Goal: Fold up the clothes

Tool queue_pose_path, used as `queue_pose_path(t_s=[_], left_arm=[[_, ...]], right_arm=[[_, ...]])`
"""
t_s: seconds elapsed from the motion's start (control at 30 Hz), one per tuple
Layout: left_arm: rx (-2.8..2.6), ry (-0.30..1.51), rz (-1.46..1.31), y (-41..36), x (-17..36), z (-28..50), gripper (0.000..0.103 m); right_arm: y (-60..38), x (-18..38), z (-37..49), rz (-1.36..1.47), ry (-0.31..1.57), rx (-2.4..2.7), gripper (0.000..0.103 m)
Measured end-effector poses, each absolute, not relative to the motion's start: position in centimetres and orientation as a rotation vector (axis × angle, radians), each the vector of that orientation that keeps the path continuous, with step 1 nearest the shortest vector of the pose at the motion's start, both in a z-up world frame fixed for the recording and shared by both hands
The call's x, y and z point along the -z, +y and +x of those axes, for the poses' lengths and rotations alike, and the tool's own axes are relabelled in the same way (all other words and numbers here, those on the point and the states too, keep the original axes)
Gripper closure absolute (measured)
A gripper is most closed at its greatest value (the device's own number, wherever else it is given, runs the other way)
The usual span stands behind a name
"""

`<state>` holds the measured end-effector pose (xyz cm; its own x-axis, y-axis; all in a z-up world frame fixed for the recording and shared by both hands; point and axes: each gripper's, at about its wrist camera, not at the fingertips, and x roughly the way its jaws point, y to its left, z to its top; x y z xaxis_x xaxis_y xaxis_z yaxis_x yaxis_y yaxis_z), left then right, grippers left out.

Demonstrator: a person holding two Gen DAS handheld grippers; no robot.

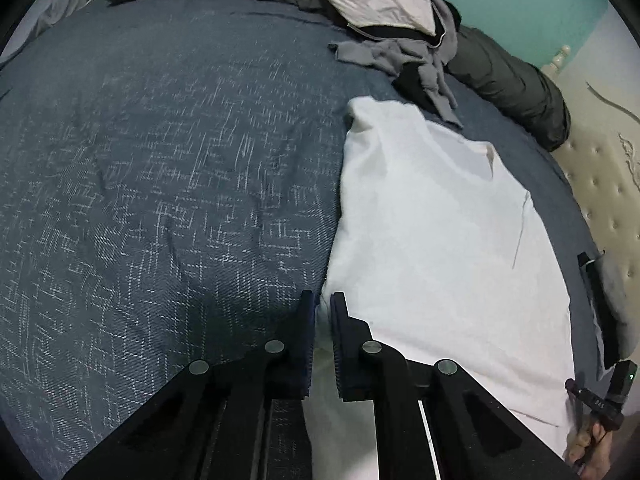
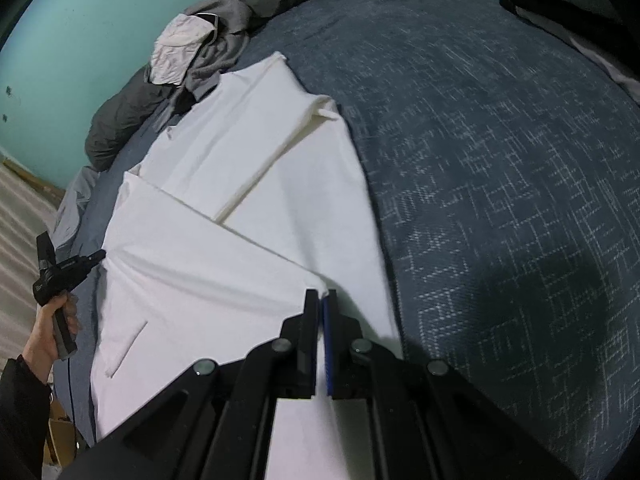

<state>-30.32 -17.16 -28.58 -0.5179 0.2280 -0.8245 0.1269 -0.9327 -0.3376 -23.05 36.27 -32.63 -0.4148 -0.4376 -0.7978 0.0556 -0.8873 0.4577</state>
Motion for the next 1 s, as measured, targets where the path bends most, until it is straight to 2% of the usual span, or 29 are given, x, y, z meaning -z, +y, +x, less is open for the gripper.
queue_pose_path(t_s=[0.1, 0.23, 0.43, 0.67, 0.87, 1.0], left_arm=[[-2.630, -0.527, -1.509, -16.8, 28.4, -30.3, 0.094], [-2.626, -0.499, -1.509, -16.6, 28.2, -30.3, 0.092], [-2.619, -0.522, -1.505, -16.7, 28.4, -30.3, 0.092], [-2.616, -0.525, -1.492, -16.8, 28.5, -30.2, 0.091], [-2.611, -0.563, -1.462, -17.1, 28.9, -30.1, 0.091], [-2.613, -0.570, -1.431, -17.2, 29.1, -29.8, 0.091]], right_arm=[[36.2, 32.1, -23.0, 1.479, -0.528, 2.373, 0.101], [36.2, 31.0, -22.2, 1.495, -0.512, 2.393, 0.090], [33.0, 29.9, -20.4, 1.485, -0.422, 2.310, 0.090], [30.5, 31.8, -19.6, 1.611, -0.272, 2.251, 0.091], [30.3, 28.1, -20.0, 1.572, -0.219, 2.325, 0.090], [28.3, 24.9, -23.2, 1.493, -0.180, 2.365, 0.090]])
